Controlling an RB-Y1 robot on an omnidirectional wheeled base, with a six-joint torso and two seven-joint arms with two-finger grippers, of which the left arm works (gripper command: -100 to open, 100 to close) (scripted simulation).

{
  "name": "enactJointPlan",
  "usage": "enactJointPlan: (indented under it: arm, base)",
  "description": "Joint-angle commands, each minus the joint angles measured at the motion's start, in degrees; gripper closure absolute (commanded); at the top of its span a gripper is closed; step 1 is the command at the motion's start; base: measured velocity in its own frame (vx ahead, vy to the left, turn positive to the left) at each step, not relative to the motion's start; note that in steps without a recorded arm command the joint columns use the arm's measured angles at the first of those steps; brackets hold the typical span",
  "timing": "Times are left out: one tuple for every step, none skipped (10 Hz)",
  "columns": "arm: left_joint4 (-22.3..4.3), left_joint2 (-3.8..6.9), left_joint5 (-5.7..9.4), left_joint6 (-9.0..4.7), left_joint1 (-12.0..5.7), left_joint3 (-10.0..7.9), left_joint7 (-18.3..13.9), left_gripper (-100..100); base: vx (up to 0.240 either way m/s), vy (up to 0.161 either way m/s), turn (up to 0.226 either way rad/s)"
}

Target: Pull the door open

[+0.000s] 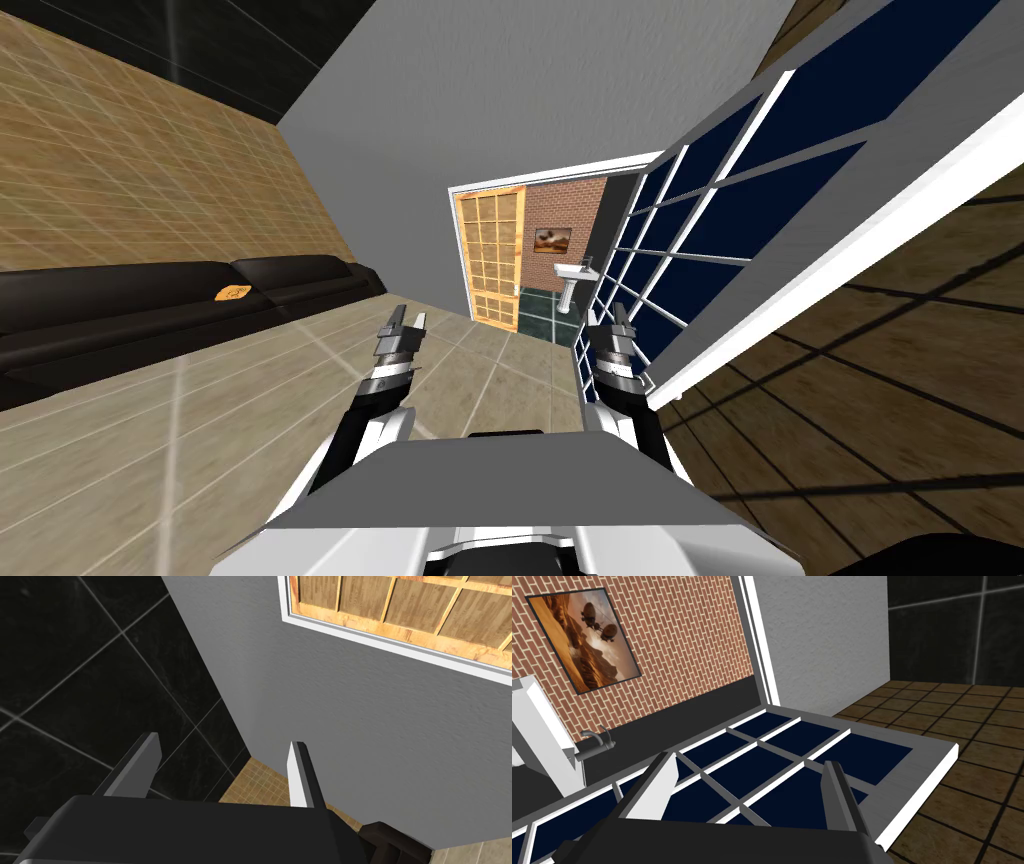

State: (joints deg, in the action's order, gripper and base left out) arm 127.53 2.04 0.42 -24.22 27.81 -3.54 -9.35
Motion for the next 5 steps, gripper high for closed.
enactJointPlan:
  arm:
    - [-1.67, 0.45, -0.34, -0.53, -0.4, -0.25, 1.79, -100]
    - [-2.54, 0.66, -0.52, -0.81, -0.6, -0.38, 2.73, -100]
    - [-3.42, 0.86, -0.7, -1.08, -0.81, -0.51, 3.67, -100]
    - [-4.42, 1.07, -0.9, -1.4, -1.05, -0.66, 4.75, -100]
    - [-5.68, 1.3, -1.16, -1.8, -1.35, -0.85, 6.11, -100]
  base:
    - [0.075, -0.014, -0.084]
    - [0.124, -0.027, -0.086]
    - [0.128, -0.036, -0.044]
    - [0.119, -0.029, -0.06]
    - [0.132, -0.025, -0.079]
